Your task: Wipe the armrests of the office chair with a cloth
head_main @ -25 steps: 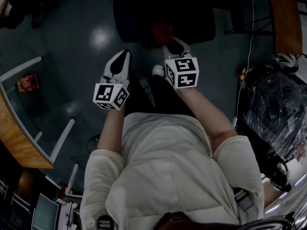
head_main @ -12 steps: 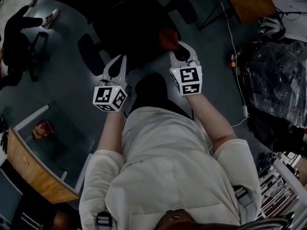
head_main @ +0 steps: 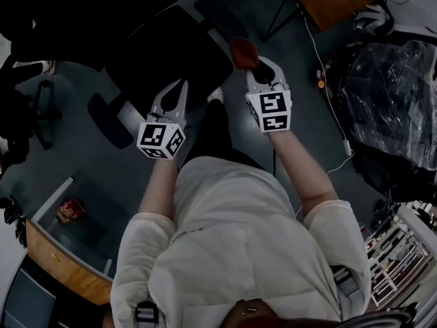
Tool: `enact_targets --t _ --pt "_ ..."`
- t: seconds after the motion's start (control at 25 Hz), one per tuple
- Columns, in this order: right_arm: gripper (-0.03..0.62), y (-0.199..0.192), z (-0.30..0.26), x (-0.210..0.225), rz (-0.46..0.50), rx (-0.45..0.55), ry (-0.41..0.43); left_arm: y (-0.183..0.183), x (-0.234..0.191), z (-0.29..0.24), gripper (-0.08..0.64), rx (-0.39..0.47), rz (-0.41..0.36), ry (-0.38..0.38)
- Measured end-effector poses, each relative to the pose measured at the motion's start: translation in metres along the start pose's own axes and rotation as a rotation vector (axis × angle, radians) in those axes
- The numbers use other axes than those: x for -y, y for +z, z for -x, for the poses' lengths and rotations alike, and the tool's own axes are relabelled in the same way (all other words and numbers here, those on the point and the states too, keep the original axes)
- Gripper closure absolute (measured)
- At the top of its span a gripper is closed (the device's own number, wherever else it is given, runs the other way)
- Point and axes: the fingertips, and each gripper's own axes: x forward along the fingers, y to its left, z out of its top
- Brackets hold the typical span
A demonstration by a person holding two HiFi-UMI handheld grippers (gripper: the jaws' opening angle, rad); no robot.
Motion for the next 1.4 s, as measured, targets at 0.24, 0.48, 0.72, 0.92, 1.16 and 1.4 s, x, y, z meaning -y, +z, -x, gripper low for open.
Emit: enact_targets --t 0.24,0.48,0.72,0.92,1.16,1.4 --pt "0.548 0.007 -0.065 0.047 0.01 -0.07 0.043 0.024 -0.028 -0.077 0.543 0.006 0.054 0.032" --pt "0.548 0.032 -0.122 0.07 0.093 -0.097 0.126 0.047 -0.054 -0.121 0.543 -0.004 0.046 0.088" --pt "0.548 0.047 -0.189 0.069 0.22 -0.116 0.278 0.051 -0.078 -0.139 0.543 0.012 0.07 0.214" --pt "0.548 0.047 -0.261 0.05 0.401 -0.128 0.394 0.044 -0.105 -0.143 0.543 0.044 0.108 0.336" --pt "0.548 0.038 -0.321 0.03 0.609 -0.089 0.454 0.004 -0.1 -0.146 0.543 0.05 0.202 0.451" --pt "0.548 0.014 -0.321 0.0 0.717 -0.098 0.613 -0.031 -0.077 -0.148 0.543 0.055 0.264 0.529"
